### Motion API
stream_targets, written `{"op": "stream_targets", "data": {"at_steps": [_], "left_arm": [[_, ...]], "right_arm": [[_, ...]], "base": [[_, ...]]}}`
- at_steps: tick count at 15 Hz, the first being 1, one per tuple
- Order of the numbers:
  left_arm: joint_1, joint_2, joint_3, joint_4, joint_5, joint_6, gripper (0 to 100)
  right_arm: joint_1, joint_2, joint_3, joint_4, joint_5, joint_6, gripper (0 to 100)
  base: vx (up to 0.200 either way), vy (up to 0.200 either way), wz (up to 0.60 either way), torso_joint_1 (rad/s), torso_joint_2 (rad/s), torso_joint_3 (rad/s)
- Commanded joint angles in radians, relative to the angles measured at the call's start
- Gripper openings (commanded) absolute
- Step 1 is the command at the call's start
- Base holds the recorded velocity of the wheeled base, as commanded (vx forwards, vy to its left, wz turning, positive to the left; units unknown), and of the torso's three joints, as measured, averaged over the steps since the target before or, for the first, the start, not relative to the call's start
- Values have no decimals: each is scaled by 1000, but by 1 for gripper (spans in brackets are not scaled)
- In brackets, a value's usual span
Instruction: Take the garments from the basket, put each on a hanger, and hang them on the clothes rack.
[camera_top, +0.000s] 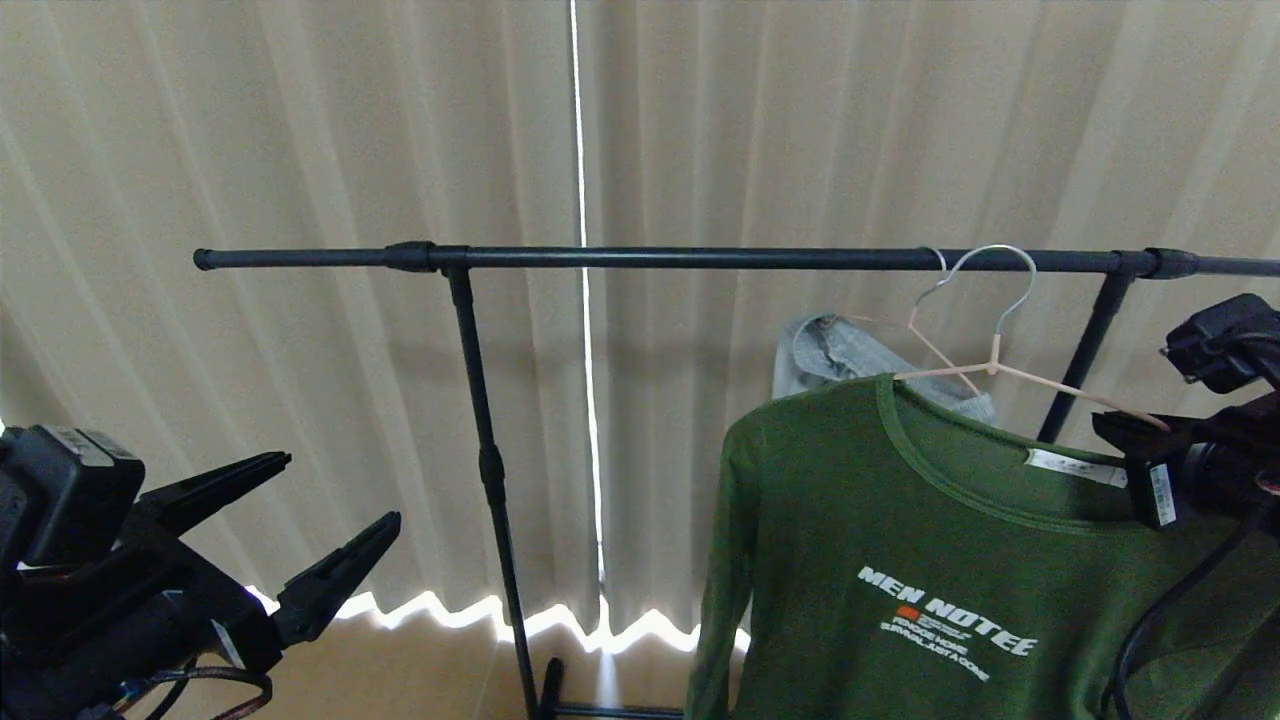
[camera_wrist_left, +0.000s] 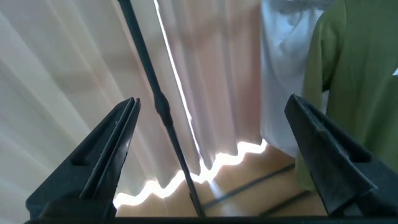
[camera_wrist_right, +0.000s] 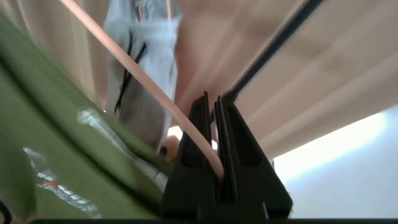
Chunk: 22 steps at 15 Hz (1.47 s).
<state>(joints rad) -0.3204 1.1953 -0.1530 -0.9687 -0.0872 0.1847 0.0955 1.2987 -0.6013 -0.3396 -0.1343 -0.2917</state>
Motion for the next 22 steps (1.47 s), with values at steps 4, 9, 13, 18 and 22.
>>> {"op": "stream_targets", "data": {"at_steps": [4, 9, 13, 18, 22], "left_arm": [[0, -3, 3, -2, 0, -1, 100], [0, -3, 3, -2, 0, -1, 100], [1, -3, 3, -2, 0, -1, 100], [1, -5, 3, -2, 0, -1, 100], [1, -13, 3, -2, 0, -1, 100]], "right_arm": [[12, 34, -18, -1, -2, 0, 0], [95, 180, -149, -1, -93, 71, 0], [158, 335, -270, -1, -220, 108, 0], [167, 392, -290, 1, -275, 106, 0], [199, 386, -282, -1, -274, 108, 0]], "base": [[0, 0, 0, 0, 0, 0], [0, 0, 0, 0, 0, 0], [0, 0, 0, 0, 0, 0], [0, 0, 0, 0, 0, 0], [0, 0, 0, 0, 0, 0]]}}
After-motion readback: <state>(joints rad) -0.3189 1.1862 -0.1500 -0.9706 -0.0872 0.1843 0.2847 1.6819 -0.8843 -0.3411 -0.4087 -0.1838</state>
